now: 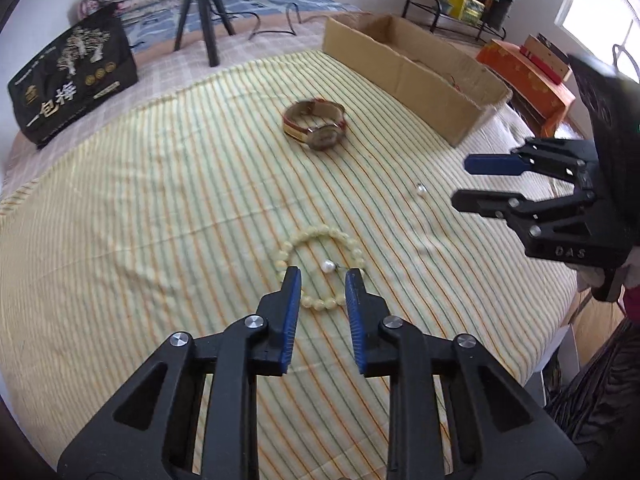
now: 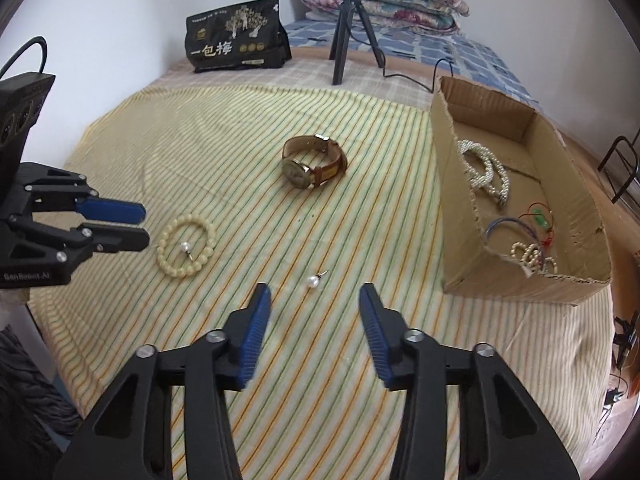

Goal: Organize jewelry
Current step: 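Move the left tool toward the beige bead bracelet while the right tool approaches the pearl earring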

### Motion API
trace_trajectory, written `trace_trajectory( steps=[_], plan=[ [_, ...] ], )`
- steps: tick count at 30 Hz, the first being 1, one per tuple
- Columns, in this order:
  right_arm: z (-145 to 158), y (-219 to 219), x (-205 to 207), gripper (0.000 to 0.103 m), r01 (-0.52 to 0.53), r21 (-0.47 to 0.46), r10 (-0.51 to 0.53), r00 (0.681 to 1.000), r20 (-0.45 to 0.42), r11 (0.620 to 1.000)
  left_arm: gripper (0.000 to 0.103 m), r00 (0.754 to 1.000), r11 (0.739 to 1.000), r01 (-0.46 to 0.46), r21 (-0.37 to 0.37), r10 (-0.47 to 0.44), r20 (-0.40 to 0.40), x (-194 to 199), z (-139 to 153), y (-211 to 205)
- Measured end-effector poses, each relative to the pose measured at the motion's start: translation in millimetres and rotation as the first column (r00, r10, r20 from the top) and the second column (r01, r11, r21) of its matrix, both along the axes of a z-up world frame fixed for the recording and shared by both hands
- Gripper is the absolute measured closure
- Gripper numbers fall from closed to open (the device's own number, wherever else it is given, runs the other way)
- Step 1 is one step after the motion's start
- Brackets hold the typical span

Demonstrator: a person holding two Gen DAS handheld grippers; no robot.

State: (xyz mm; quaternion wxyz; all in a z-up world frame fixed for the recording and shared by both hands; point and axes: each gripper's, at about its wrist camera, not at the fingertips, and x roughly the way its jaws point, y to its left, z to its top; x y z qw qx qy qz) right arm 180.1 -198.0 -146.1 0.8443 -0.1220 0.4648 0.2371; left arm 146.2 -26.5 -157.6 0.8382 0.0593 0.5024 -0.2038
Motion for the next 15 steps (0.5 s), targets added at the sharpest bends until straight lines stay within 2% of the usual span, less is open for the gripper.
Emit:
trace_trajectory(
  steps=[8,11,15],
  plan=[
    [-12.8,3.2,4.0,0.071,-0.018,-0.006,0.018,0.999,-0.029,1.000,0.081,0.999,0.999,0.034,0.021,-0.034,0.001,1.3,-9.0,-12.7],
    [-16.2,2.5,7.4,0.073,-0.014,-0.007,0.014,0.999,-0.035,1.000,0.088,0.999,0.998,0.043,0.044,-0.043,-0.004,4.5,-14.6,-16.3],
    [-19.0,2.3,11.9,0.073,-0.009,-0.007,0.009,0.999,-0.040,1.000,0.088,0.999,0.998,0.041,0.051,-0.041,-0.015,9.0,-21.5,-16.6]
  ],
)
